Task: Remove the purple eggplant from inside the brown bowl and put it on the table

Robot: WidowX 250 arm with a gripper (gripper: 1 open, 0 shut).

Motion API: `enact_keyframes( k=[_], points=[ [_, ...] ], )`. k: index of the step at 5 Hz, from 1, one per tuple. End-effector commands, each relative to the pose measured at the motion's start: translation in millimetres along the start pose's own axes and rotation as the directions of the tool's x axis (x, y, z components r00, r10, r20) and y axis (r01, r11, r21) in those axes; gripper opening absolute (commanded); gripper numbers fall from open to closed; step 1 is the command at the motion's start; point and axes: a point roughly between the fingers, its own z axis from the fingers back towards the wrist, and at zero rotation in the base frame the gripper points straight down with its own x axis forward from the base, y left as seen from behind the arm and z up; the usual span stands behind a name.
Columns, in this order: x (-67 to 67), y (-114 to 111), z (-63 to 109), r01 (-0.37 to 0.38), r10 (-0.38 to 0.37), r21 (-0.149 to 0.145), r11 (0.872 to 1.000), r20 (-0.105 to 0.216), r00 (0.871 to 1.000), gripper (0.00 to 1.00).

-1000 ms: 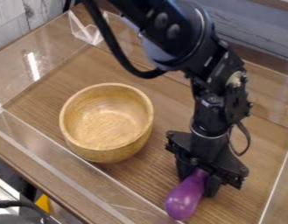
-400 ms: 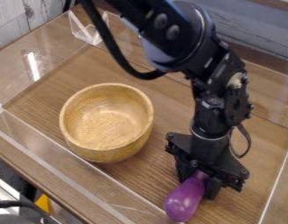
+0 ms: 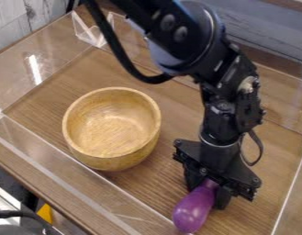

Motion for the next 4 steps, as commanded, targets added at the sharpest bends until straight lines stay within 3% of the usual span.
enact_keyframes(
  k=[1, 2, 4],
  points=[
    [1.3, -3.4, 9.0, 0.009, -0.009, -0.008, 1.0, 0.033, 0.999, 0.0],
    [-0.7, -2.7, 8.7, 0.004, -0.004, -0.007, 1.0, 0.023, 1.0, 1.0],
    [-2.9, 0.9, 10.6, -0.016, 0.017, -0.014, 1.0, 0.014, 1.0, 1.0]
  ],
)
